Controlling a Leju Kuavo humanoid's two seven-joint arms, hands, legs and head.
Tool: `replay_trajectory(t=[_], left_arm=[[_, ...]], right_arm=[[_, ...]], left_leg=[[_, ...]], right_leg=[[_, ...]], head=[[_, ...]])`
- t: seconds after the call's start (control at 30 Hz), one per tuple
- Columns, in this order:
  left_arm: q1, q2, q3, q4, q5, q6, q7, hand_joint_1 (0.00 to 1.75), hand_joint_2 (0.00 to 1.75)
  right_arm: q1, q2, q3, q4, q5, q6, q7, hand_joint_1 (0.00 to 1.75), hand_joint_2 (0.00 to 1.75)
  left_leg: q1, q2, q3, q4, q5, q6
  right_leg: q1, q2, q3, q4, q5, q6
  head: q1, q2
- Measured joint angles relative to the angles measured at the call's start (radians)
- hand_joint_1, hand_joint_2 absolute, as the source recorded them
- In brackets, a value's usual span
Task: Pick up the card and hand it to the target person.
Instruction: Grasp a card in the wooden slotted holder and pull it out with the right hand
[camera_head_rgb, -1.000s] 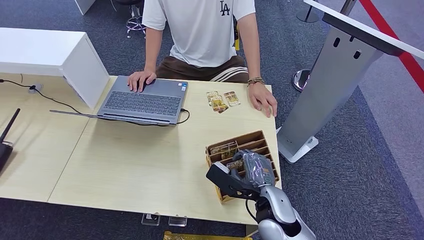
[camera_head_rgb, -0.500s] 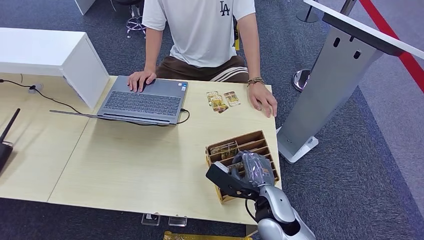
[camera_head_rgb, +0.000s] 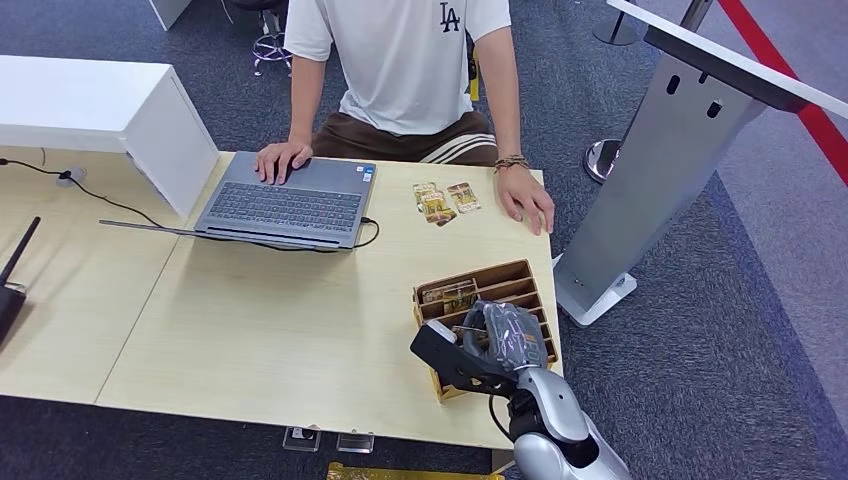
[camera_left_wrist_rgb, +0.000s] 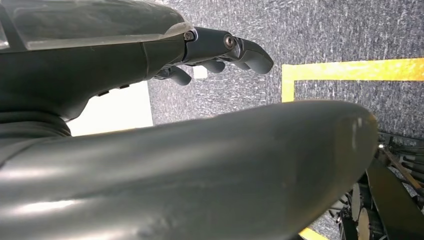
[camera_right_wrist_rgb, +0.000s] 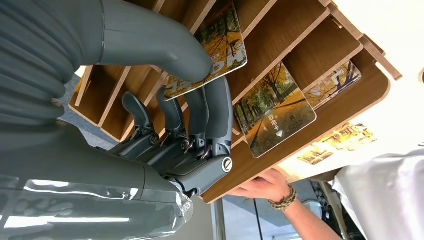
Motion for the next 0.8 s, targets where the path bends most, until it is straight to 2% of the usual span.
replay_trajectory(t=[0.8], left_arm=[[0.000, 0.000, 0.000, 0.000, -0.009, -0.010, -0.002, 0.00, 1.75]], right_arm=[[0.000, 0.000, 0.000, 0.001, -0.013, -0.004, -0.009, 1.40, 1.75]], left_leg=[[0.000, 0.000, 0.000, 0.000, 0.000, 0.000]], right_leg=[[0.000, 0.000, 0.000, 0.000, 0.000, 0.000]], head=[[0.000, 0.000]])
